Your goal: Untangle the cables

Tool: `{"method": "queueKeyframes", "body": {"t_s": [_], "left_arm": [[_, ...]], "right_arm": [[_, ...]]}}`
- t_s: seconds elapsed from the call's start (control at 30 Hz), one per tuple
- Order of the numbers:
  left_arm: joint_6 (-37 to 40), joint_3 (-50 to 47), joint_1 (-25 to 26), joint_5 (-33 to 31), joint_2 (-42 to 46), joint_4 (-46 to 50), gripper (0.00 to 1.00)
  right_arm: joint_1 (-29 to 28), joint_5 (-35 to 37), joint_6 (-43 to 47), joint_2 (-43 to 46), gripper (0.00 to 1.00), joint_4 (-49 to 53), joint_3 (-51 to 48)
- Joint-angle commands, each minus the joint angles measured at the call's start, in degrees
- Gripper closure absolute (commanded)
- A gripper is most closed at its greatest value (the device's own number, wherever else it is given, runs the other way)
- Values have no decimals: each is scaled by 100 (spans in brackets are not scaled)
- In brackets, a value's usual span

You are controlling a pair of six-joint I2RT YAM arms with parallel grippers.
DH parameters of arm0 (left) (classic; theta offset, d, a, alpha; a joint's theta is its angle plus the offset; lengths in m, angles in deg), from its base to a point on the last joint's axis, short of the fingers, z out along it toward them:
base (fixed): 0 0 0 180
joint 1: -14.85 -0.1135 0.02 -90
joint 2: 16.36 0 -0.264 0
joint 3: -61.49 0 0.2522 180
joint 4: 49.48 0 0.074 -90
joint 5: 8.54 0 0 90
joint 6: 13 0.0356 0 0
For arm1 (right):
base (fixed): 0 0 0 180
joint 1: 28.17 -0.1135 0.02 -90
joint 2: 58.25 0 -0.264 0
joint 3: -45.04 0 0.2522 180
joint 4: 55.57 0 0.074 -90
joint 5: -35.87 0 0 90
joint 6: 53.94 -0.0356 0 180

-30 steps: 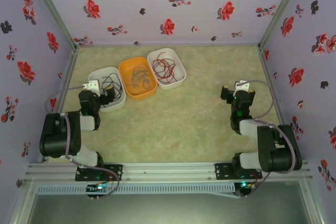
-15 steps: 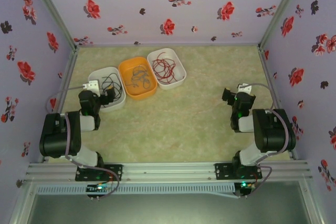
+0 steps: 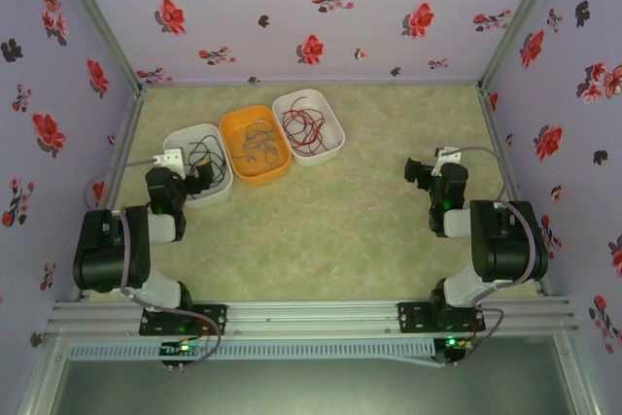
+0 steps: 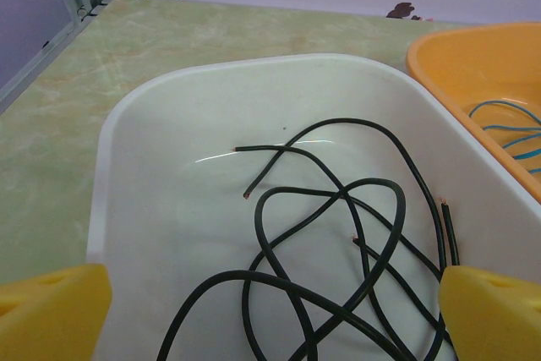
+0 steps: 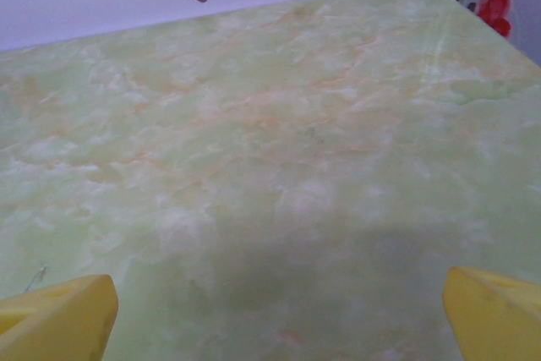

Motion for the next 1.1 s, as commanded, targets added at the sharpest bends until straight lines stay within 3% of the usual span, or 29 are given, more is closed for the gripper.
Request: {"method": "queueKeyframes", "body": {"t_s": [0.0, 1.07], "left_arm": [[98, 76, 30, -95, -57, -50, 0], [173, 155, 86, -96, -63, 120, 0]], "right_arm": [[39, -152, 81, -21, 1, -26, 48], [39, -153, 80, -21, 1, -26, 44]]}}
